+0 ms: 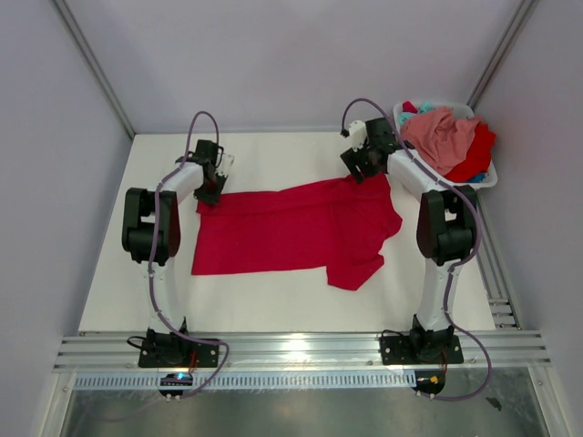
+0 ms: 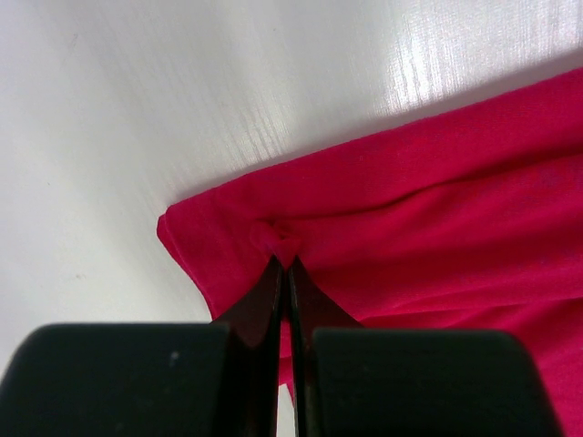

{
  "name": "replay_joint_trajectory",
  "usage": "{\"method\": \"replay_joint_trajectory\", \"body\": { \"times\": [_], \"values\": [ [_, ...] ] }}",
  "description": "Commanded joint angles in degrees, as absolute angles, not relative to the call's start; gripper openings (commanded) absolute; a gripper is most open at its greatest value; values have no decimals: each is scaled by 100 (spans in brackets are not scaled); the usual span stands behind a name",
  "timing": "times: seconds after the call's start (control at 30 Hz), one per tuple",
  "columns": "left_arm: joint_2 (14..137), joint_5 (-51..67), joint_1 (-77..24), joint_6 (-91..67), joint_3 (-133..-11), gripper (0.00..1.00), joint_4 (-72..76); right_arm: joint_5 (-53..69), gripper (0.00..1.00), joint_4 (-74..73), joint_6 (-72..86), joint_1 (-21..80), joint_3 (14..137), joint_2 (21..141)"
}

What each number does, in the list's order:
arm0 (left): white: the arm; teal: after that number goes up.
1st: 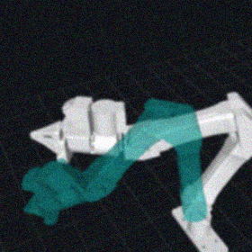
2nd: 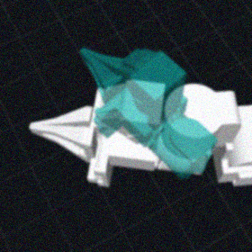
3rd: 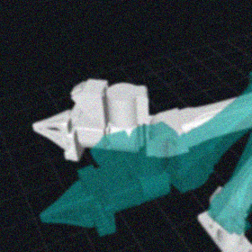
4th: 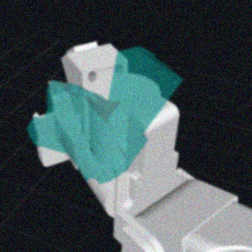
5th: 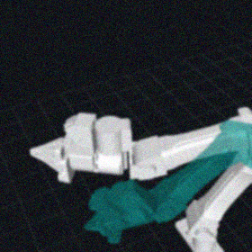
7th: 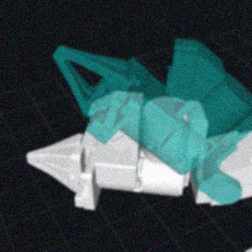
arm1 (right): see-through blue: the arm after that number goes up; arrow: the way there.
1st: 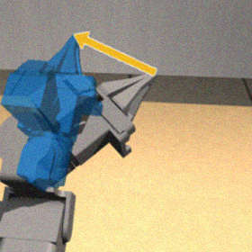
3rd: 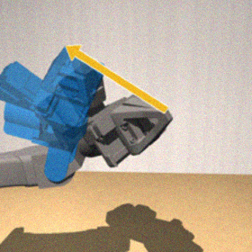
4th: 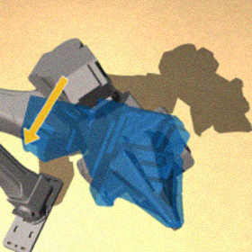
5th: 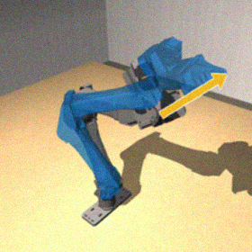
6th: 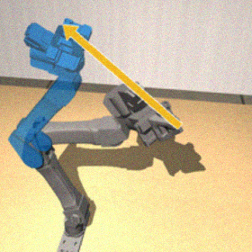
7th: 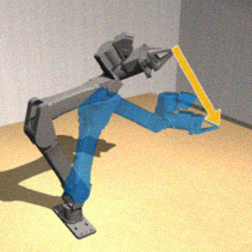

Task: Fold and stack the t-shirts
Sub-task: Fold the tshirt

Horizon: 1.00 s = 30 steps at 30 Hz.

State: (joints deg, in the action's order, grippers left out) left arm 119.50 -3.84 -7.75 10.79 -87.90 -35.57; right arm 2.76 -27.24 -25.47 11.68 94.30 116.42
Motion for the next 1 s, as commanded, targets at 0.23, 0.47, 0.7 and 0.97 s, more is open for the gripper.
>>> {"method": "replay_joint_trajectory", "body": {
  "times": [0.23, 0.47, 0.7, 0.97],
  "values": [
    [11909, -272, -773, 1046, -8745, 0, -3428, 26, 72, -2611, -2566, 1204, 9738, 12023],
    [11927, -272, -782, 1046, -8719, 0, -3401, -404, 72, -2303, -2628, 1204, 9659, 12146],
    [11927, -290, -773, 1055, -8692, 0, -3384, -650, 72, -1995, -2698, 1204, 9677, 12164],
    [11936, -299, -773, 1055, -8710, 0, -3384, -633, 72, -2083, -2681, 1204, 9791, 12331]
  ]
}}
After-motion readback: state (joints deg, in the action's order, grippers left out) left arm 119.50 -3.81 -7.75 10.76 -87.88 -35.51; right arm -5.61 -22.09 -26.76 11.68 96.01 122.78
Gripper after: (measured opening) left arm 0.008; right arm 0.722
